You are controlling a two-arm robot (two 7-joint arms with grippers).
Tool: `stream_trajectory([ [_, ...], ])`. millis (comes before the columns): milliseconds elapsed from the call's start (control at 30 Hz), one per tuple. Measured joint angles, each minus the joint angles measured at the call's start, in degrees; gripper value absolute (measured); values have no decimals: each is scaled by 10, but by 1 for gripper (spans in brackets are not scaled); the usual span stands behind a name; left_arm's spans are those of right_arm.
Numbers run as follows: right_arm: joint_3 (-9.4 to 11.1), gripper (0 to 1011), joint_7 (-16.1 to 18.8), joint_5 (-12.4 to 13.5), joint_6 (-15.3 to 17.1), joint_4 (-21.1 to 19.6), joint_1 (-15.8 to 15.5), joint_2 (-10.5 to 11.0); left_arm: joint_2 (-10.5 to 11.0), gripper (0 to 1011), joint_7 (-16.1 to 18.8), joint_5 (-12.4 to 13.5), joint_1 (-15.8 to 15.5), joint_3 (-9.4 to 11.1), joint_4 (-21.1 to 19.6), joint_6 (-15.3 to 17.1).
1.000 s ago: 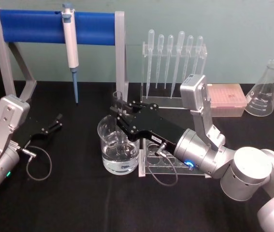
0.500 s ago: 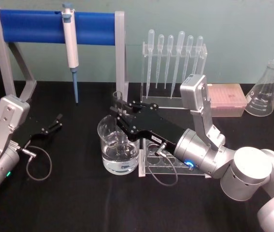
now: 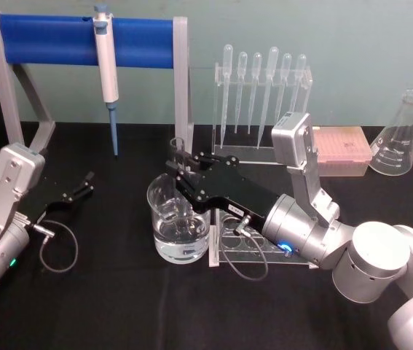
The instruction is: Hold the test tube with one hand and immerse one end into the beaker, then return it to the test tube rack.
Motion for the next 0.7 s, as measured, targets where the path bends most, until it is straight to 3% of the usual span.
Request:
stream_trajectory([
  [700, 0, 228, 0, 0, 0, 0, 0, 0, 0, 1000, 0, 0, 0, 0, 0, 0],
])
